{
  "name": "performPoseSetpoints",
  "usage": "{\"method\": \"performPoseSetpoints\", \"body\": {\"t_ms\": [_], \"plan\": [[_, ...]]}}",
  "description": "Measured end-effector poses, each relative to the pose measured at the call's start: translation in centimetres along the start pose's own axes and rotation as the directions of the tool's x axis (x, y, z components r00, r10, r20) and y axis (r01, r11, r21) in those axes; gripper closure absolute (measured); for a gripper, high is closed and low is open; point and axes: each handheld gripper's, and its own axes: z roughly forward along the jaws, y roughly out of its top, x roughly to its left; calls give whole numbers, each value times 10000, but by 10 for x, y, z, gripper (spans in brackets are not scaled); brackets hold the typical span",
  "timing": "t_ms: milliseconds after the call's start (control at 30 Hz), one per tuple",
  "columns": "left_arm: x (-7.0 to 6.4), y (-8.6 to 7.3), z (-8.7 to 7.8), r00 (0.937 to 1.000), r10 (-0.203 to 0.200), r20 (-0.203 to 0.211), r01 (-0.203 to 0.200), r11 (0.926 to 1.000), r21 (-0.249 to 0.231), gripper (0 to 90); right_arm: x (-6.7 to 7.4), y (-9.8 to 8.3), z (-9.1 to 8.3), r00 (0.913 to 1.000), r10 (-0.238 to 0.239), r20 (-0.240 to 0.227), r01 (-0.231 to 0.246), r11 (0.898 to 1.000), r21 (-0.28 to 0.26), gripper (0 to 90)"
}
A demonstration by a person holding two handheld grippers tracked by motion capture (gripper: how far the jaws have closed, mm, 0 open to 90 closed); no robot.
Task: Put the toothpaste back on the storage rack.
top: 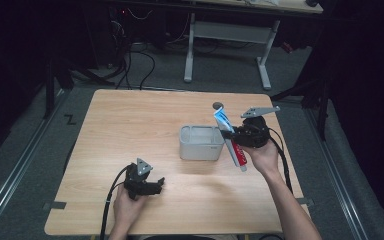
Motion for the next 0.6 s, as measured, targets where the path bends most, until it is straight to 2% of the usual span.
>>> {"method": "performPoseSetpoints", "body": {"t_ms": [167,233,433,600], "plan": [[0,0,0,10000,4,-2,-4,10000,-3,169,5,9,-1,9997,-167,-152,163,9995,-271,715],[0,0,0,10000,3,-2,-3,10000,-4,169,9,13,-2,9989,-367,-281,361,9990,-246,716],[0,0,0,10000,3,-6,-3,10000,-2,170,13,17,-2,9979,-524,-377,517,9984,-209,717],[0,0,0,10000,24,5,-24,10000,7,169,15,26,2,9969,-611,-490,592,9974,-402,717]]}}
